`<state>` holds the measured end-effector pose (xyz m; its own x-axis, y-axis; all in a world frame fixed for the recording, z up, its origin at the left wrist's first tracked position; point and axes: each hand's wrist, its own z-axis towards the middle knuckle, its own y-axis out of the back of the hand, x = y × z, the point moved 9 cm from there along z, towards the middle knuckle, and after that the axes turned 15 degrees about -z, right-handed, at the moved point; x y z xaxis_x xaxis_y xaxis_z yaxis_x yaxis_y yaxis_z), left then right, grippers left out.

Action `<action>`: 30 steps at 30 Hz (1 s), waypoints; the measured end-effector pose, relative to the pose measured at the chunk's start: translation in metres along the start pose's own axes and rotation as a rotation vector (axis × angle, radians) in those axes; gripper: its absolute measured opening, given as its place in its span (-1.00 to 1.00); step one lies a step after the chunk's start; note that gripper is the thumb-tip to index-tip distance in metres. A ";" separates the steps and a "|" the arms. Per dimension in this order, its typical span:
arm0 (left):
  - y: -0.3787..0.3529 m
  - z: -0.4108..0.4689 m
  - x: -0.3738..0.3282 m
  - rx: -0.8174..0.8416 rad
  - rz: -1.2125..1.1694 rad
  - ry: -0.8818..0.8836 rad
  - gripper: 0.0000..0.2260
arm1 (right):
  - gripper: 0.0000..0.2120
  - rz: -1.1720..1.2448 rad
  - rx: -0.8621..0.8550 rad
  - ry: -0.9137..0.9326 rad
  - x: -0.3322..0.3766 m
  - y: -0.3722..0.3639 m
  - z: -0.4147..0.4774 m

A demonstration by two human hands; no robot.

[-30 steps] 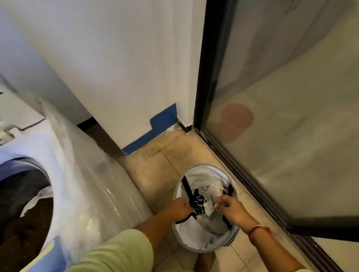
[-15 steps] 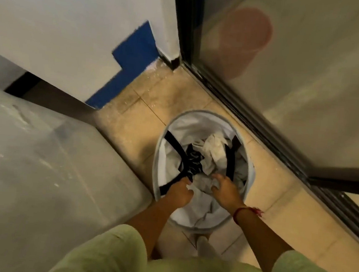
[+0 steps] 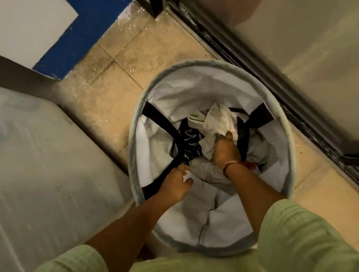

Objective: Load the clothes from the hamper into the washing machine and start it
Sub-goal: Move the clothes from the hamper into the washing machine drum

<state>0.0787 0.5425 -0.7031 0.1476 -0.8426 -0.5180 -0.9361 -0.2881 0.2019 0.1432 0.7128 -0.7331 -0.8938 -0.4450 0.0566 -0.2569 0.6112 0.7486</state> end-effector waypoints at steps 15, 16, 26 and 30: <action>0.061 -0.157 -0.087 -0.178 -0.494 0.042 -0.78 | -0.94 0.300 -0.513 0.182 0.045 0.197 -0.226; 0.069 -0.170 -0.096 -0.204 -0.562 0.052 -0.73 | -0.94 0.382 -0.539 0.202 0.051 0.218 -0.246; 0.149 -0.360 -0.261 0.013 -1.255 -0.026 -0.58 | -0.66 0.653 -0.393 0.621 0.150 0.362 -0.424; 0.196 -0.431 -0.313 -0.032 -1.379 -0.187 -0.63 | -0.60 0.908 -0.455 0.665 0.149 0.420 -0.484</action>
<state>-0.0129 0.5539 -0.1431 0.8884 0.1989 -0.4138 -0.0635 -0.8394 -0.5398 0.0803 0.5863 -0.0904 -0.2838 -0.3046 0.9092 0.6374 0.6485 0.4162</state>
